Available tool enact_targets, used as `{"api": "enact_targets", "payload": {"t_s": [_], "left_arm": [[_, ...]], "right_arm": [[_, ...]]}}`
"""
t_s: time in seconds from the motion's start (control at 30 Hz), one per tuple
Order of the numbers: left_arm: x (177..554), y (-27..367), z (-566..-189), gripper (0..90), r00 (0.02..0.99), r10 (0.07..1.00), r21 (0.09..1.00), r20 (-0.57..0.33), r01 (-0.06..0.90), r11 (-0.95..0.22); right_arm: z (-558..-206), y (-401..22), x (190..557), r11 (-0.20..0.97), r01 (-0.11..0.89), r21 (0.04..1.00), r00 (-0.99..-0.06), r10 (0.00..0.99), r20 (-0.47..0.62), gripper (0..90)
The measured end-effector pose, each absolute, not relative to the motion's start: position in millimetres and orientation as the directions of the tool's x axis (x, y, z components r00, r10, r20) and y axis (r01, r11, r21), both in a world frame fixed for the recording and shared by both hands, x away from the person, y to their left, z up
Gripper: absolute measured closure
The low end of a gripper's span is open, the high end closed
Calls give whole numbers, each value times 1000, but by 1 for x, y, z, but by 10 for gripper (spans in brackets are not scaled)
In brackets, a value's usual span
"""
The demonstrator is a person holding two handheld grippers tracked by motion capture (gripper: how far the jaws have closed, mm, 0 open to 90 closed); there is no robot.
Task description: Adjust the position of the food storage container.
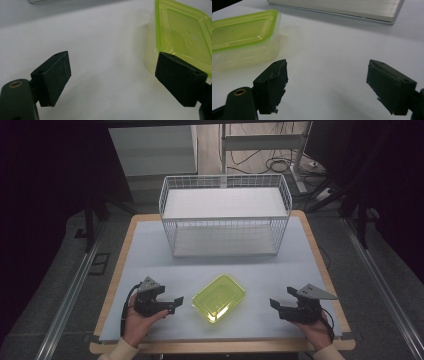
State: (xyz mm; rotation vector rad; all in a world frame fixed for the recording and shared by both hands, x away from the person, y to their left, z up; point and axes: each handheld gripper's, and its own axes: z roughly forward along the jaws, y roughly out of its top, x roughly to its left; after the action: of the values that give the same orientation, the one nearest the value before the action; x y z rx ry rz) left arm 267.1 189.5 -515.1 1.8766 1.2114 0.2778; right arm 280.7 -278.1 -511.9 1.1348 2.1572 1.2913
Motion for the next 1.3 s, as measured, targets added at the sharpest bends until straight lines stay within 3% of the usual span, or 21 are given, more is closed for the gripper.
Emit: {"api": "enact_targets", "payload": {"t_s": [0.3, 0.6, 1.03, 1.3], "left_arm": [[267, 191, -509, 115, 493, 831, 764, -260, 631, -135], [261, 191, -501, 133, 524, 830, 791, -192, 583, -186], [257, 196, -487, 254, 493, 841, 779, -222, 608, -150], [248, 202, -476, 282, 484, 843, 793, -232, 596, -124]], "right_arm": [[-509, -278, 277, 252, 426, 869, -615, 785, 74, 169], [-504, -272, 275, 263, 401, 877, -613, 789, 43, 170], [-508, -269, 279, 282, 401, 871, -616, 787, 29, 172], [-505, -270, 281, 274, 398, 876, -607, 794, 27, 179]]}}
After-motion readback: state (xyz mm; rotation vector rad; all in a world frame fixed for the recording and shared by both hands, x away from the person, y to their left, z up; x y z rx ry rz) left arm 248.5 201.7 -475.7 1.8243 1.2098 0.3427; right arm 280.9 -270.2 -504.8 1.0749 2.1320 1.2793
